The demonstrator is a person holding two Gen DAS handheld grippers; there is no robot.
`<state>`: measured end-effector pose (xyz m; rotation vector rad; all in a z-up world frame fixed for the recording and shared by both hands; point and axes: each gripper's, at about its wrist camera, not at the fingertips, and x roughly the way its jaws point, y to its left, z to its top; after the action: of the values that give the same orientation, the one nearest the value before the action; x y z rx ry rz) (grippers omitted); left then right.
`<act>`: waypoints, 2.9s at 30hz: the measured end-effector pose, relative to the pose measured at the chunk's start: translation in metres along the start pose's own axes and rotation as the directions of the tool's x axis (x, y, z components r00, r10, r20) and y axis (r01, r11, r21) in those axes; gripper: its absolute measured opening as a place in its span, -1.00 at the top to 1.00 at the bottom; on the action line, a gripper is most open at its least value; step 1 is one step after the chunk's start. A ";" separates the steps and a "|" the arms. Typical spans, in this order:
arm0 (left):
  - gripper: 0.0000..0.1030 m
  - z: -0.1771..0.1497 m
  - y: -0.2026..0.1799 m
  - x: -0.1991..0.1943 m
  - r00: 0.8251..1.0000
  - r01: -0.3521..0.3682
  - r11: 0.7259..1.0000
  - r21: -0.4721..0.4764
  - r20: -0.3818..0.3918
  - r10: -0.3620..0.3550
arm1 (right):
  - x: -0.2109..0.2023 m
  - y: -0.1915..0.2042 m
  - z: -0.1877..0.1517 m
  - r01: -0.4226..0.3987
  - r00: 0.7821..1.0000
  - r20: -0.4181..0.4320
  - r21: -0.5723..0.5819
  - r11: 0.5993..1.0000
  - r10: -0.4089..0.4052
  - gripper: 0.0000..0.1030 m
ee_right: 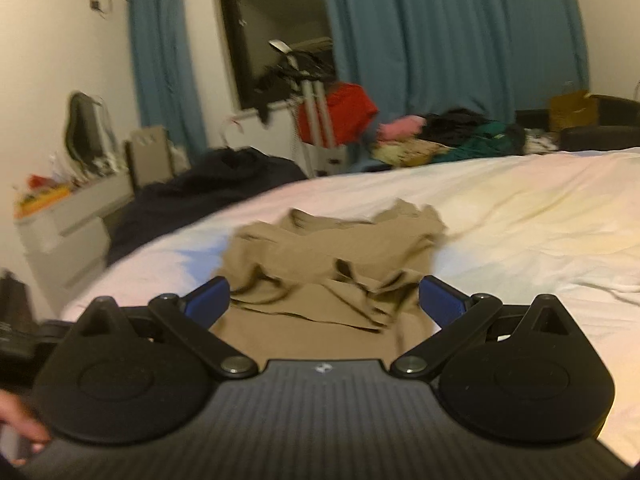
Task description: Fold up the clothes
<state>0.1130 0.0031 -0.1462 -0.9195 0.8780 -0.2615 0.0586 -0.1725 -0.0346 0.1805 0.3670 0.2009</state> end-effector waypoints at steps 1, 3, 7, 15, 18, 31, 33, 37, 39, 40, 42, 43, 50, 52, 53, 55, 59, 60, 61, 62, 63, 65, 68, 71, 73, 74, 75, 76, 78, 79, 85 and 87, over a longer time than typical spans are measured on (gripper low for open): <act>0.08 0.002 0.002 -0.001 1.000 -0.002 1.000 -0.011 0.004 0.002 | -0.001 0.002 0.000 -0.015 1.000 0.008 0.005 1.000 0.015 -0.99; 0.17 0.006 0.006 -0.002 1.000 -0.006 0.999 -0.032 0.012 0.006 | -0.003 0.004 0.000 -0.052 0.999 0.011 0.031 0.998 0.051 -0.99; 0.28 0.011 0.012 -0.004 1.000 -0.012 0.998 -0.054 0.019 0.013 | -0.007 0.004 0.000 -0.150 0.988 0.002 0.132 0.980 0.151 -0.99; 0.51 0.010 0.016 -0.004 1.000 -0.022 0.999 -0.036 0.009 0.022 | -0.003 -0.014 -0.006 -0.244 0.960 -0.040 0.368 0.897 0.277 -0.99; 0.64 0.009 0.016 -0.006 1.000 -0.018 0.999 -0.029 0.009 0.018 | 0.006 -0.022 -0.014 -0.252 0.942 -0.079 0.479 0.841 0.327 -0.99; 0.68 0.010 0.008 -0.021 0.992 0.113 0.993 -0.023 0.058 -0.112 | 0.034 -0.034 -0.081 -0.143 0.855 -0.114 0.885 0.442 0.505 -1.00; 0.68 0.010 0.008 -0.021 0.991 0.119 0.993 -0.022 0.061 -0.117 | 0.038 -0.037 -0.090 -0.113 0.851 -0.119 0.910 0.399 0.512 -0.97; 0.72 0.011 0.008 -0.022 0.989 0.134 0.991 -0.027 0.064 -0.132 | 0.045 -0.038 -0.104 -0.071 0.843 -0.121 0.941 0.332 0.525 -0.94; 0.73 0.012 0.008 -0.022 0.988 0.142 0.989 -0.035 0.070 -0.139 | 0.043 -0.041 -0.106 -0.054 0.857 -0.132 0.938 0.343 0.497 -0.63; 0.73 0.013 0.009 -0.022 0.987 0.143 0.989 -0.041 0.074 -0.140 | 0.041 -0.044 -0.106 -0.040 0.869 -0.142 0.934 0.354 0.474 -0.50; 0.76 0.014 0.011 -0.024 0.987 0.144 0.988 -0.054 0.080 -0.139 | 0.034 -0.053 -0.108 -0.002 0.901 -0.148 0.939 0.345 0.408 -0.43; 0.76 0.014 0.012 -0.025 0.987 0.145 0.987 -0.063 0.080 -0.140 | 0.031 -0.057 -0.110 0.017 0.915 -0.151 0.941 0.339 0.373 -0.41; 0.77 0.016 0.016 -0.029 0.990 0.123 0.988 -0.093 0.087 -0.115 | 0.012 -0.075 -0.108 0.113 0.969 -0.183 0.925 0.363 0.165 0.04; 0.77 0.017 0.019 -0.031 0.992 0.112 0.987 -0.113 0.079 -0.103 | 0.011 -0.075 -0.107 0.127 0.971 -0.195 0.912 0.391 0.140 0.41; 0.76 0.017 0.021 -0.030 0.993 0.101 0.987 -0.123 0.070 -0.093 | 0.011 -0.075 -0.106 0.133 0.972 -0.200 0.903 0.409 0.126 0.57; 0.73 0.017 0.025 -0.028 0.996 0.080 0.986 -0.144 0.052 -0.073 | 0.010 -0.074 -0.103 0.139 0.974 -0.204 0.884 0.445 0.101 0.63; 0.70 0.019 0.028 -0.021 0.998 0.049 0.988 -0.147 0.038 -0.044 | 0.009 -0.075 -0.096 0.122 0.978 -0.190 0.850 0.513 0.082 0.70; 0.70 0.020 0.029 -0.020 0.998 0.047 0.988 -0.148 0.039 -0.042 | 0.010 -0.074 -0.093 0.114 0.979 -0.185 0.841 0.528 0.083 0.71; 0.70 0.021 0.027 -0.020 0.998 0.050 0.988 -0.143 0.045 -0.044 | 0.012 -0.073 -0.089 0.107 0.980 -0.181 0.832 0.544 0.084 0.71; 0.73 0.021 0.025 -0.021 0.997 0.057 0.989 -0.133 0.055 -0.050 | 0.013 -0.074 -0.086 0.086 0.981 -0.166 0.830 0.552 0.097 0.71; 0.73 0.022 0.023 -0.022 0.996 0.063 0.990 -0.123 0.064 -0.056 | 0.015 -0.075 -0.084 0.063 0.982 -0.151 0.827 0.559 0.111 0.71; 0.76 0.024 0.018 -0.025 0.993 0.081 0.992 -0.097 0.088 -0.073 | 0.014 -0.077 -0.079 0.037 0.986 -0.124 0.822 0.569 0.115 0.72; 0.81 0.027 0.004 -0.036 0.985 0.119 0.992 -0.034 0.132 -0.114 | 0.009 -0.074 -0.067 -0.017 0.990 -0.069 0.808 0.589 0.124 0.73; 0.84 0.027 -0.011 -0.054 0.973 0.145 0.989 0.028 0.179 -0.148 | -0.003 -0.066 -0.047 -0.072 0.991 -0.013 0.782 0.619 0.131 0.75; 0.85 0.026 -0.018 -0.067 0.966 0.167 0.985 0.047 0.194 -0.173 | -0.014 -0.058 -0.031 -0.095 0.992 0.016 0.754 0.650 0.127 0.76; 0.85 0.026 -0.022 -0.075 0.963 0.179 0.982 0.057 0.196 -0.186 | -0.021 -0.054 -0.024 -0.106 0.992 0.029 0.743 0.660 0.126 0.76; 0.85 0.025 -0.025 -0.083 0.959 0.191 0.979 0.065 0.200 -0.200 | -0.029 -0.050 -0.018 -0.116 0.991 0.043 0.732 0.671 0.125 0.76; 0.85 0.023 -0.027 -0.091 0.955 0.203 0.977 0.070 0.204 -0.214 | -0.037 -0.047 -0.013 -0.122 0.991 0.050 0.722 0.681 0.125 0.76; 0.85 0.015 -0.033 -0.109 0.950 0.214 0.973 0.085 0.216 -0.228 | -0.055 -0.039 -0.005 -0.133 0.990 0.062 0.702 0.699 0.126 0.76; 0.85 0.010 -0.037 -0.118 0.947 0.213 0.972 0.103 0.222 -0.231 | -0.065 -0.036 -0.003 -0.135 0.990 0.064 0.693 0.708 0.126 0.76; 0.85 -0.043 -0.031 -0.165 0.953 0.166 0.978 0.129 0.235 -0.192 | -0.120 -0.014 -0.014 -0.083 0.992 -0.024 0.632 0.770 0.127 0.76; 0.85 -0.062 -0.023 -0.177 0.963 0.151 0.983 0.106 0.208 -0.170 | -0.140 -0.011 -0.023 -0.074 0.990 -0.049 0.629 0.774 0.134 0.76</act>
<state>-0.0429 0.0500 -0.0499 -0.9179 0.5864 -0.3313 -0.0757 -0.2115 -0.0109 0.8619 0.5083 0.1903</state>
